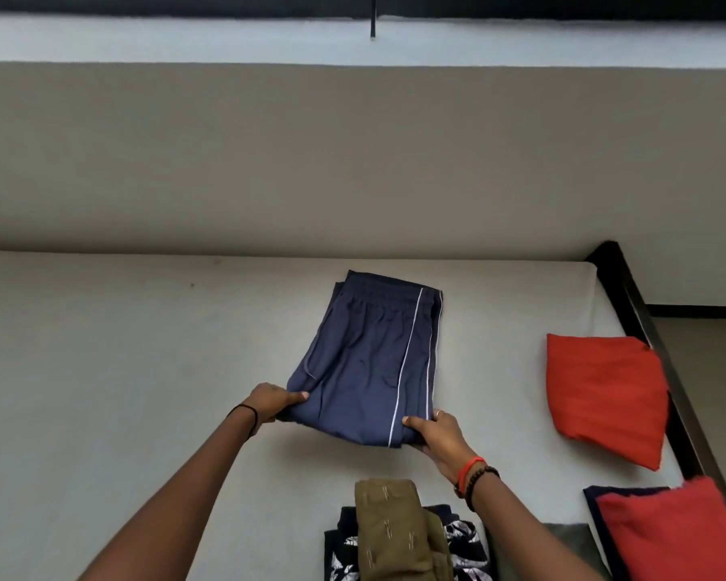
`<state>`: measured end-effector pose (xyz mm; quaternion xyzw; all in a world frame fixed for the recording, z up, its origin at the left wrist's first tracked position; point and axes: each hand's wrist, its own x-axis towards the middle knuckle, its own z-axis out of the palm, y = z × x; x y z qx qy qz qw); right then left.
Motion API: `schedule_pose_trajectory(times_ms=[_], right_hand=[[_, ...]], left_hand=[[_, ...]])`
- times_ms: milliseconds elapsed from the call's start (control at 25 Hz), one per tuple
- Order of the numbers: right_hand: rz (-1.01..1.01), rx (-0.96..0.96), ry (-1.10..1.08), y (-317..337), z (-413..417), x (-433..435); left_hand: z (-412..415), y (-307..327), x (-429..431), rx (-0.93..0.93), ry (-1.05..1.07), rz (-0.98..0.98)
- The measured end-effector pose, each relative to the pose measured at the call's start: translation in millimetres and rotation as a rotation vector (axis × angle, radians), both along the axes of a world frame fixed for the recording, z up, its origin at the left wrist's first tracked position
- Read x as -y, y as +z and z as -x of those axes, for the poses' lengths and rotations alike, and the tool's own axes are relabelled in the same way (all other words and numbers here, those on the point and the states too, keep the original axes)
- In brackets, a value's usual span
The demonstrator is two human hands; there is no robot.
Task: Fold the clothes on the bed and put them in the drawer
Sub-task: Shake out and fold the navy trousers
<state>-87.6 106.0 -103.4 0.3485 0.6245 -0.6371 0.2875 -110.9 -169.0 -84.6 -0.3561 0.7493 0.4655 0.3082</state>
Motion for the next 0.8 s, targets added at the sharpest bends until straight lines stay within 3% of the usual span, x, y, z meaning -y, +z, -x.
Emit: schedule_pose_trajectory(times_ms=[160,320,480,680,800], right_hand=[[0.031,0.006,0.034,29.3,-4.3,-1.0],[0.035,0.091,0.088,65.1,-12.6,-8.0],[0.173,0.150,0.123,99.8,-21.4,-21.3],[0.291,0.136,-0.017,124.9,18.4,-28.2],[0.340,0.070,-0.230,119.0,51.3,-23.0]], left_hand=[[-16.4,21.3,9.4,-0.041,0.108,-0.123],[-41.4,51.8,16.0,0.121,-0.031,-0.134],[-49.3,97.2,20.7,0.312,-0.080,-0.318],[-0.6,129.1,22.9,0.073,0.149,-0.493],[28.9,125.3,16.2,-0.024,0.316,-0.562]])
